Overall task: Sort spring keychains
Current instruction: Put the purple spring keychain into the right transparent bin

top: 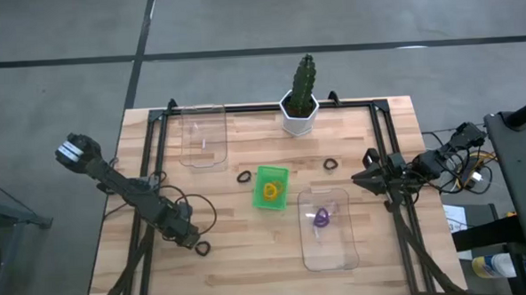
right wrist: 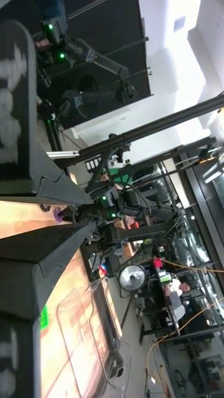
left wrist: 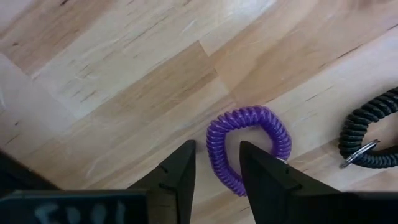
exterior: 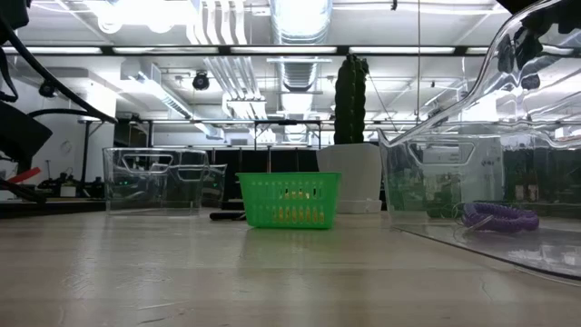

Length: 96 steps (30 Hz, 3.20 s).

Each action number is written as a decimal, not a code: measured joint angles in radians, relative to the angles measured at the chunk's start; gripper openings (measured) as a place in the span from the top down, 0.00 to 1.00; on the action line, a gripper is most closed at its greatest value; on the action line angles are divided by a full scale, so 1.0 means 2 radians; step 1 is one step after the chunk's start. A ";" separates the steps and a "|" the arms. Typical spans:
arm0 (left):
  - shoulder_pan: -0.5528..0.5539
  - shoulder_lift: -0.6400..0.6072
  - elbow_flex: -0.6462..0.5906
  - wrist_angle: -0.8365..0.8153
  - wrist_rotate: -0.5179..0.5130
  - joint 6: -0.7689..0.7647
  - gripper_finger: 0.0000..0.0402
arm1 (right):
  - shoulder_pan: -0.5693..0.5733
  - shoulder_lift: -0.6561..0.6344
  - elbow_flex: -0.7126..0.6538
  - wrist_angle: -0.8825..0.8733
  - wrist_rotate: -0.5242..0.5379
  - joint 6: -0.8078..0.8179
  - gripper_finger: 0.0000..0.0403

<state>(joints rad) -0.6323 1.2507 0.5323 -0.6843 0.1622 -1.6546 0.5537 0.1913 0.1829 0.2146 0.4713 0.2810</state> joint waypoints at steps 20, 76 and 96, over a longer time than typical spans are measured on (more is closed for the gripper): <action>0.000 0.001 -0.017 -0.001 -0.010 -0.060 0.97 | 0.000 0.000 0.000 0.000 0.000 0.039 0.86; 0.103 -0.043 0.179 0.382 -0.385 0.546 1.00 | 0.000 0.022 0.003 0.029 0.025 0.055 0.86; 0.246 0.199 0.455 0.253 -0.250 0.635 1.00 | -0.004 0.277 0.205 -0.121 0.092 0.035 0.55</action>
<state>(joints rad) -0.1394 1.6482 1.4420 -0.1778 -0.3387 -0.3845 0.5459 0.7458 0.5924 -0.0274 0.6559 0.3501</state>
